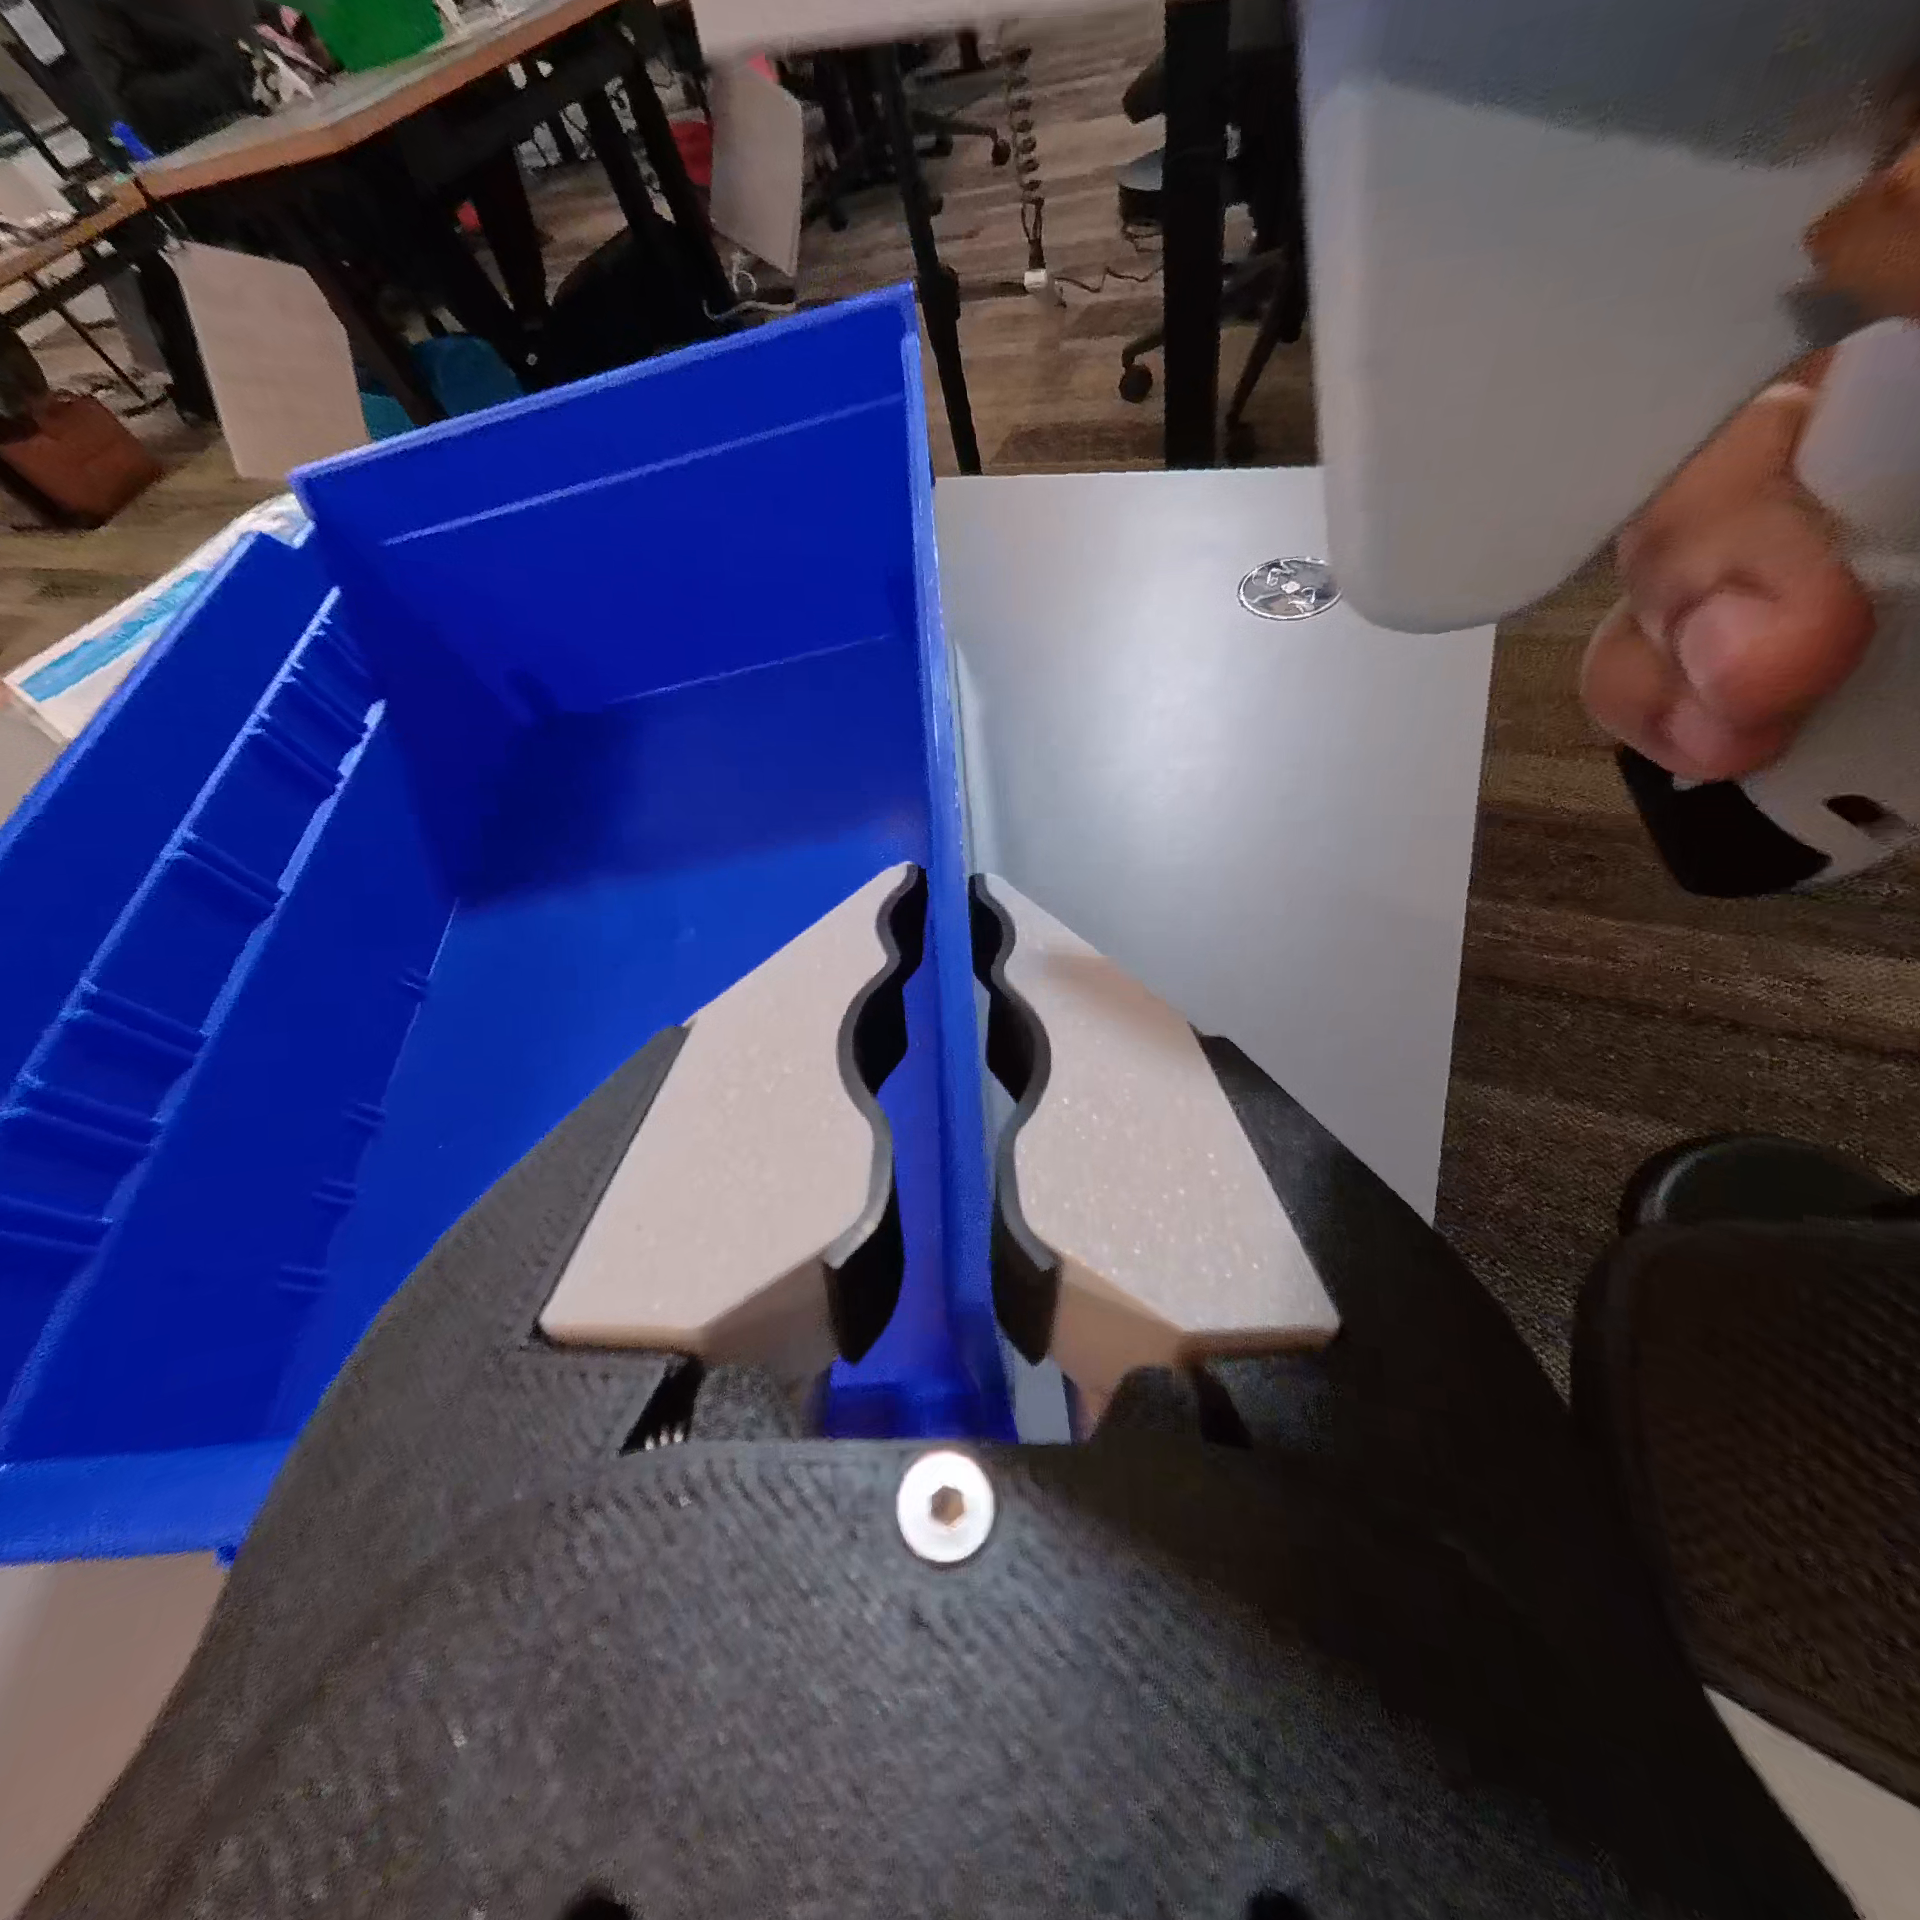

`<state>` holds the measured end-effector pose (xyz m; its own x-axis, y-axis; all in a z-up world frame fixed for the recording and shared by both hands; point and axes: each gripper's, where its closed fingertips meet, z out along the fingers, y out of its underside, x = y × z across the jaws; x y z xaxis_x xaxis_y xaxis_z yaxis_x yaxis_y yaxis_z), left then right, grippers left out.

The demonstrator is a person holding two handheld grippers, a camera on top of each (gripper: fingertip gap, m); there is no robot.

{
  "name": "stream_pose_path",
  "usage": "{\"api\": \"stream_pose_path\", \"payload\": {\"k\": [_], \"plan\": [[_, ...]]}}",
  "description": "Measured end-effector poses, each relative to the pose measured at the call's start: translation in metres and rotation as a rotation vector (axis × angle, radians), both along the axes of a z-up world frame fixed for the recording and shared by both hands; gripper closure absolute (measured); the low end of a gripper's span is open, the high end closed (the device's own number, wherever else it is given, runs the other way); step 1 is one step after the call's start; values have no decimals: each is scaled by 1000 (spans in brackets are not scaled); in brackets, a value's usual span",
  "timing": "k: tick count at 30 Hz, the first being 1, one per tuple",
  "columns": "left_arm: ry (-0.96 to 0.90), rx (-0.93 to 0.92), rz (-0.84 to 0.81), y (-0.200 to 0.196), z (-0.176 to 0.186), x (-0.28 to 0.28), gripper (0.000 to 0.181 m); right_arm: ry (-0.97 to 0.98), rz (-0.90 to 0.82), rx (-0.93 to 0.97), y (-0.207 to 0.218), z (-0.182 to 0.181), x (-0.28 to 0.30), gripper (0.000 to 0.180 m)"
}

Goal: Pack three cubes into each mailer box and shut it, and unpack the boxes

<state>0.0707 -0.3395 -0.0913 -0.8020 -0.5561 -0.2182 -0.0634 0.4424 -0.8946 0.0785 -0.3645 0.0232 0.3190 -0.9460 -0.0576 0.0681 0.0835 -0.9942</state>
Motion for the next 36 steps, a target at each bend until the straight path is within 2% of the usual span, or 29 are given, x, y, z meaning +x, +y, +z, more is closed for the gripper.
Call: {"api": "stream_pose_path", "payload": {"k": [2, 5, 7, 10, 13, 16, 19, 20, 22, 26, 31, 33, 36], "plan": [[2, -11, -31, 5, 8, -8, 164, 4, -5, -9, 0, -2, 1, 105], [100, -20, -136, 19, 23, -31, 133, 10, 1, 4, -1, -4, 1, 104], [93, -47, -95, 45, 41, -18, 126, 17, 5, 13, -1, -5, 2, 103], [60, -49, 87, 98, 55, 40, 110, 56, 22, 17, 5, -11, 4, 99], [51, 112, 258, 152, 30, 102, 98, 115, 38, -19, 15, -22, 7, 93], [132, 230, 317, 175, -8, 125, 84, 114, 48, -71, 27, -24, 5, 92], [231, 169, 305, 170, -26, 123, 89, 100, 56, -127, 40, -23, -1, 89], [249, 152, 291, 167, -29, 119, 98, 94, 61, -143, 46, -23, -4, 89], [242, 162, 303, 169, -32, 114, 131, 85, 83, -166, 59, -26, -12, 90], [153, 203, 315, 175, -29, 101, 131, 83, 60, -274, 64, -43, -26, 94], [221, 152, 238, 166, -27, 72, 138, 126, -20, -380, 47, -61, -19, 95], [257, 144, 204, 163, -26, 57, 147, 128, -14, -332, 37, -58, -16, 86], [310, 103, 97, 146, -24, 26, 161, 183, -79, -201, 4, -62, -5, 94]]}}
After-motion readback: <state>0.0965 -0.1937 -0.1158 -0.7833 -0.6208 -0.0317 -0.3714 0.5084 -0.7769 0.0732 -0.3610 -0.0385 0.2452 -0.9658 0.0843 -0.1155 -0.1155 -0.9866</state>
